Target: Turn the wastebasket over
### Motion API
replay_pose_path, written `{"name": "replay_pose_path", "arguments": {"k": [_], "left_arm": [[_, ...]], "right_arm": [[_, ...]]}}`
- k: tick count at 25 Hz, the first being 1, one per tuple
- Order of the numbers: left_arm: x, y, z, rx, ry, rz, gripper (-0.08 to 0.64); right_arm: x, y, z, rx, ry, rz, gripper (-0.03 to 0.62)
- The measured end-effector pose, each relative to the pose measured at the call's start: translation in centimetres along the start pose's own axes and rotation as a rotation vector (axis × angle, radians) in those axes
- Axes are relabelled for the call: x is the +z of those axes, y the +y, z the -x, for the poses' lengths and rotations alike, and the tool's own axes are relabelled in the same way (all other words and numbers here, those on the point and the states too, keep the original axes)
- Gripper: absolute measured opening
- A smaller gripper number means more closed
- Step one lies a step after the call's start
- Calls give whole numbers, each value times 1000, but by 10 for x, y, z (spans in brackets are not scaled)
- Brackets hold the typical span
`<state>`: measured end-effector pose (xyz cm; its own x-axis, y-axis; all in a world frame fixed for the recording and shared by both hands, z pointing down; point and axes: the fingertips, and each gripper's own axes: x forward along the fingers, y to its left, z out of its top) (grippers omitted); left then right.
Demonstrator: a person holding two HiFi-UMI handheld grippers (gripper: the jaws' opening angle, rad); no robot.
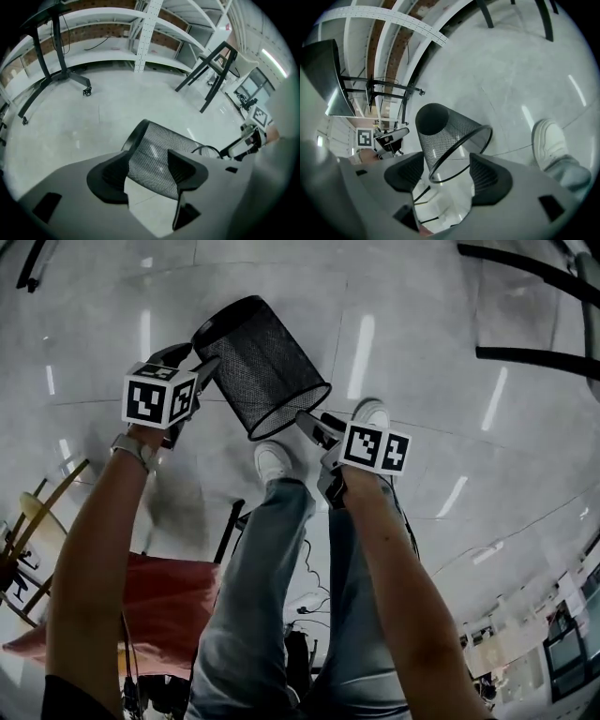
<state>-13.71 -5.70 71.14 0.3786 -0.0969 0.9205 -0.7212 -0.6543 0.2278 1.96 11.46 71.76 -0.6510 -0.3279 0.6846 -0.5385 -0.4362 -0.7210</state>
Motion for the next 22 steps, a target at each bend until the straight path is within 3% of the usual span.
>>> {"name": "replay_pose_path", "arguments": {"k": [5,8,13,19,22], "left_arm": [[22,23,-26,14,-29,-7,313],[28,26,-41,-29,-22,-12,319],[39,22,-54,-107,-43,59,330],[48,13,-60,-185,-58,156,328],[42,7,-59,-192,-69,164,325]], "right_arm": [[-13,-1,-13,-4,14,-43,293],[-18,5,-24,21,12,-76,293],[-23,6,-42,34,-13,-108,291],[-5,13,-47,27,-38,-35,236],[-3,15,-41,24,-35,9,178]]}}
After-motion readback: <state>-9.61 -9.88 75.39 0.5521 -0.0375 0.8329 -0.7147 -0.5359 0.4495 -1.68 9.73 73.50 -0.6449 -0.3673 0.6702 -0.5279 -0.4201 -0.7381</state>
